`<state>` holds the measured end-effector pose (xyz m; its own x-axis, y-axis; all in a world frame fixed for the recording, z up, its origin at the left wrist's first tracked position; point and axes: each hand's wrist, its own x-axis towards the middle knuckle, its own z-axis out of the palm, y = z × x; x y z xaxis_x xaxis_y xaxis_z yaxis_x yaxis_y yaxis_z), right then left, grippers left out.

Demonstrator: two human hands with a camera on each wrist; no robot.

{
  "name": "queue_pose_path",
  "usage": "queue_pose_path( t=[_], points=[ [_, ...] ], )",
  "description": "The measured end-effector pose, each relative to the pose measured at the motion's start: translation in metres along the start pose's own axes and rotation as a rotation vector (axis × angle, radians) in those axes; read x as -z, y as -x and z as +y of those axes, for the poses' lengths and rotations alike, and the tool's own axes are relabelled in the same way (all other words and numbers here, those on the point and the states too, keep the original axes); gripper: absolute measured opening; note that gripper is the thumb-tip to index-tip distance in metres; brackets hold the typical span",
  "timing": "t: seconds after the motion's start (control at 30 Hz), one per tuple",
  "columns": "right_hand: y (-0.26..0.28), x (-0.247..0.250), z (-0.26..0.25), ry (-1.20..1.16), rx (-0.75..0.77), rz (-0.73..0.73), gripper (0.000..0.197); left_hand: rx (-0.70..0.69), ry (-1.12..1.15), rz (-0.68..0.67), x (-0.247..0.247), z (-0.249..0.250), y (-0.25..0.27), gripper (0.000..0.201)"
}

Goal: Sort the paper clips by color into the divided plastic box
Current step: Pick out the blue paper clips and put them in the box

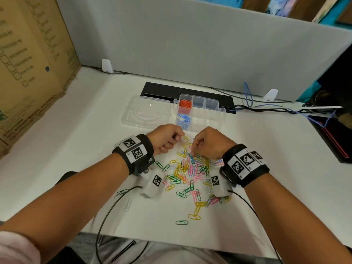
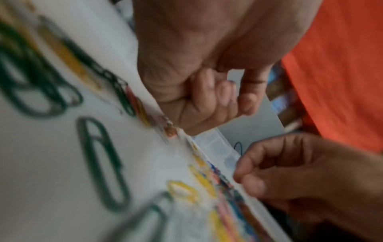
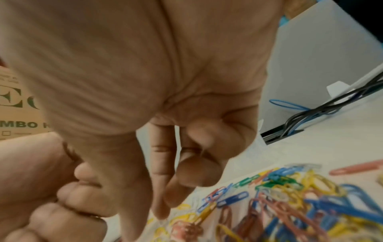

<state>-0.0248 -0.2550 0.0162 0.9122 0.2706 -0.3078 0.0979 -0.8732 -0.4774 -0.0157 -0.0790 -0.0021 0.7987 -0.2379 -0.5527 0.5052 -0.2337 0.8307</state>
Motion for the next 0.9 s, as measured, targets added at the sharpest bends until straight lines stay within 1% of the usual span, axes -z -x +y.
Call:
queue_pose_path(
  t=[0.03,0.07,0.1,0.17,0.23,0.33,0.4,0.5,0.63,0.7,0.8,0.9],
  points=[
    [0.001,-0.002,0.001,-0.003,-0.015,-0.013,0.012,-0.022,-0.193,0.044,-0.001,0.0,-0.001,0.033],
    [0.0,-0.004,0.002,0.008,-0.033,-0.028,0.015,-0.058,-0.36,0.072,-0.002,0.0,-0.001,0.03],
    [0.0,-0.008,0.002,0.028,-0.045,-0.039,0.016,-0.104,-0.464,0.066,-0.003,0.0,-0.002,0.023],
    [-0.003,-0.013,0.005,0.033,-0.04,-0.037,0.01,-0.174,-0.564,0.004,-0.005,0.0,0.0,0.008],
    [-0.004,-0.011,0.009,-0.033,-0.025,-0.02,0.006,-0.202,-0.701,0.006,-0.008,0.001,0.001,0.006],
    [0.002,-0.003,0.015,-0.202,-0.021,0.013,0.009,-0.237,-0.9,0.071,-0.014,0.004,0.0,0.01],
    [0.007,0.002,0.02,-0.33,-0.037,0.005,0.01,-0.246,-0.947,0.091,-0.014,0.006,-0.002,0.011],
    [0.014,0.005,0.027,-0.547,-0.083,-0.034,0.013,-0.243,-0.982,0.079,-0.013,0.004,-0.004,0.012],
    [0.02,0.004,0.032,-0.714,-0.092,-0.008,0.01,-0.246,-0.953,0.065,-0.008,0.002,-0.006,0.013],
    [0.024,0.002,0.036,-0.728,-0.091,0.017,0.011,-0.247,-0.926,0.072,-0.007,0.001,-0.008,0.011],
    [0.029,-0.003,0.041,-0.672,-0.08,0.048,0.011,-0.241,-0.936,0.094,-0.007,0.001,-0.01,0.009],
    [0.034,-0.007,0.047,-0.656,-0.025,0.092,0.009,-0.226,-0.969,0.089,-0.009,0.002,-0.012,0.007]
  ],
)
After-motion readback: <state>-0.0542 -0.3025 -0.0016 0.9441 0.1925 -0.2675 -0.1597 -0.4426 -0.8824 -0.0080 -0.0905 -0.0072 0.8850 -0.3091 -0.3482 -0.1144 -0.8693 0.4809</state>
